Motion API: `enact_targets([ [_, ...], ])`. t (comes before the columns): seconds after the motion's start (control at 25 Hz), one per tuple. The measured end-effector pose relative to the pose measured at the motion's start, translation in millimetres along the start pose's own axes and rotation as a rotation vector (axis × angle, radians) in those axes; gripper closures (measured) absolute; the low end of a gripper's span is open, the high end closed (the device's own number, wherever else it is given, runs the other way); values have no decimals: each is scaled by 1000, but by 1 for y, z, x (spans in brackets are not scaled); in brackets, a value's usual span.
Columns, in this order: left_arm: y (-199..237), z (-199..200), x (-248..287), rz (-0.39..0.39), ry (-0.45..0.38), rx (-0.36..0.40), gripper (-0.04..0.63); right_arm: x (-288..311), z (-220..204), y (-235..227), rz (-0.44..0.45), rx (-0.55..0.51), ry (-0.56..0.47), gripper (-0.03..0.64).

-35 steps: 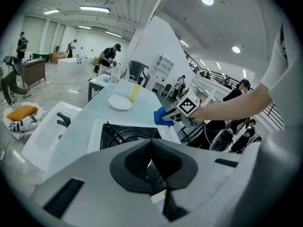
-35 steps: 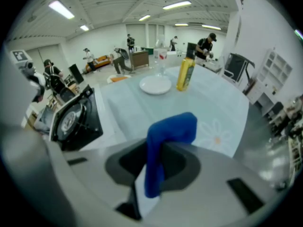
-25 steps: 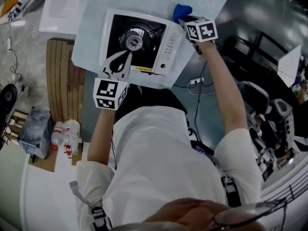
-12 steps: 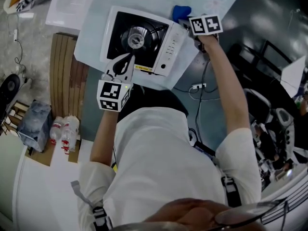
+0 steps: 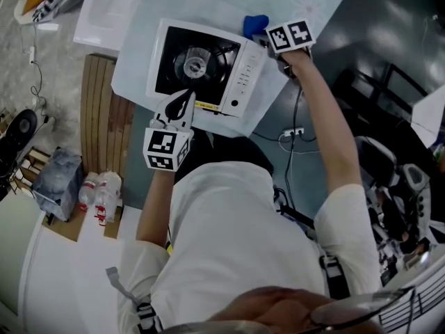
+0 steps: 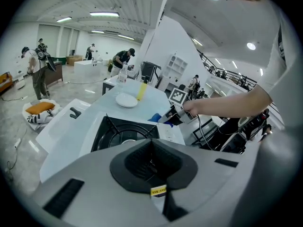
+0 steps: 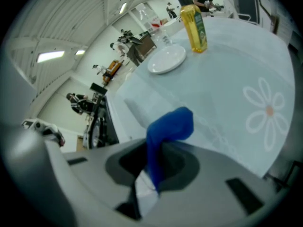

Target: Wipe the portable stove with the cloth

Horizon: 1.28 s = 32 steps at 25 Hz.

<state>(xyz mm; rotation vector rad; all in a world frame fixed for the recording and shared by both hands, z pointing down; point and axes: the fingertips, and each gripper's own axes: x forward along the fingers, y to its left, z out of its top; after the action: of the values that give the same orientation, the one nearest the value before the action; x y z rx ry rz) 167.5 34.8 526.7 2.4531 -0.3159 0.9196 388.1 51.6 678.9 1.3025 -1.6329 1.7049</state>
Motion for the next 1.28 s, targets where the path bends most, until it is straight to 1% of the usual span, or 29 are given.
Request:
enact_targets([
  [0.12, 0, 1, 0, 1, -10, -3, 563, 2, 2, 2, -11, 0, 16, 535],
  [0.28, 5, 2, 3, -11, -16, -1, 563, 7, 12, 12, 19, 25, 24, 535],
  [0.36, 7, 5, 3, -16, -27, 10, 563, 10, 15, 18, 34, 32, 32, 535],
  [0.48, 14, 11, 2, -22, -44, 37, 563, 16, 19, 21, 33, 37, 50, 535],
  [0.56, 23, 12, 1, -26, -49, 46, 563, 20, 24, 23, 30, 45, 53, 535],
  [0.72, 38, 6, -4, -40, -45, 35, 563, 29, 31, 31, 28, 56, 68, 535],
  [0.92, 59, 1, -13, -58, -41, 42, 563, 38, 44, 41, 11, 69, 79, 535],
  [1.12, 88, -2, -28, -51, -45, 28, 563, 49, 52, 50, -21, 63, 104, 535],
  [1.28, 111, -3, -38, -39, -50, 16, 563, 58, 64, 61, -15, 75, 102, 535],
])
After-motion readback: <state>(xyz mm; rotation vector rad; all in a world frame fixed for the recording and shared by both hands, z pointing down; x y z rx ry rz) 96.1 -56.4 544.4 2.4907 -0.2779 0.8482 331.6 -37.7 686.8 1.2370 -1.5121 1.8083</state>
